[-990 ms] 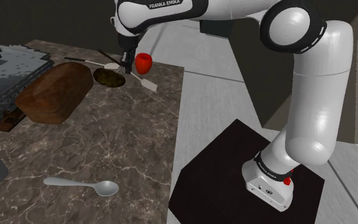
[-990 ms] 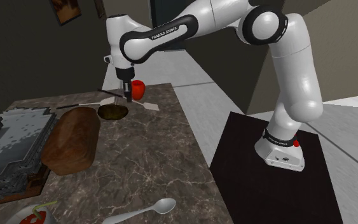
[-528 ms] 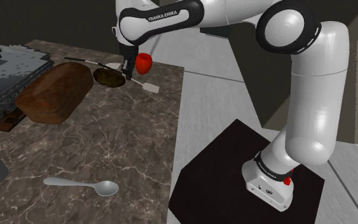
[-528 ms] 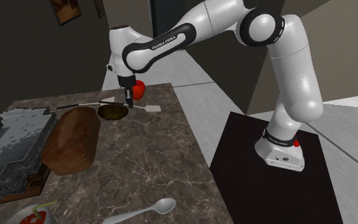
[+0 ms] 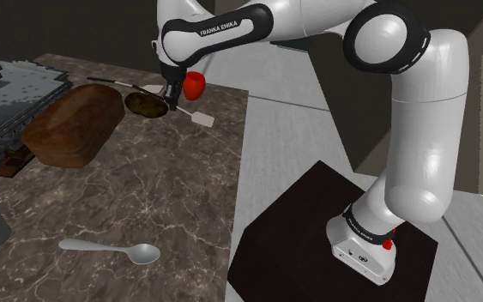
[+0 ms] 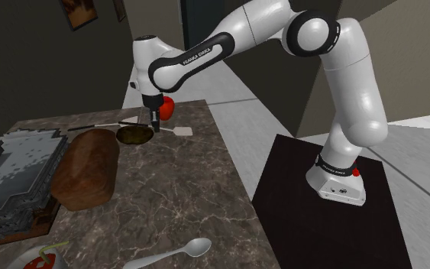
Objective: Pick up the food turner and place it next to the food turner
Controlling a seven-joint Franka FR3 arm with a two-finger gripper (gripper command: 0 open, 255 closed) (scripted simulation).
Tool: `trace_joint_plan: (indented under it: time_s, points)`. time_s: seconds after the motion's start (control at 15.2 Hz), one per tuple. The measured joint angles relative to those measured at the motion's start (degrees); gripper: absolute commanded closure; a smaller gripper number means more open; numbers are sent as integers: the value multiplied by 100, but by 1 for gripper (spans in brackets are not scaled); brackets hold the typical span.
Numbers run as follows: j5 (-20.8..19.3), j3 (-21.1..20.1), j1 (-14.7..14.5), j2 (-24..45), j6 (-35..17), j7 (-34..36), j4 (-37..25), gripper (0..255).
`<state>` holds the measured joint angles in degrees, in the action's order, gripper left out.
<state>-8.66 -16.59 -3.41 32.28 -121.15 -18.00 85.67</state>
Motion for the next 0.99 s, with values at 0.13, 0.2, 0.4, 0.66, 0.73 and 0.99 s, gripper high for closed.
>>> trace_joint_plan:
  time_s: [0.13,0.2,0.4,0.66,0.73,0.99]
  points:
    - [-4,3,-5,19,13,4,-27,255]
    - [-6,4,-8,29,15,5,-36,0]
    - [-3,1,-7,45,-17,4,64,0]
    - [9,-6,-11,25,84,-1,-7,0]
    - [33,-20,6,-65,182,-17,-17,0]
    - [84,-50,11,-214,561,-45,-258,0]
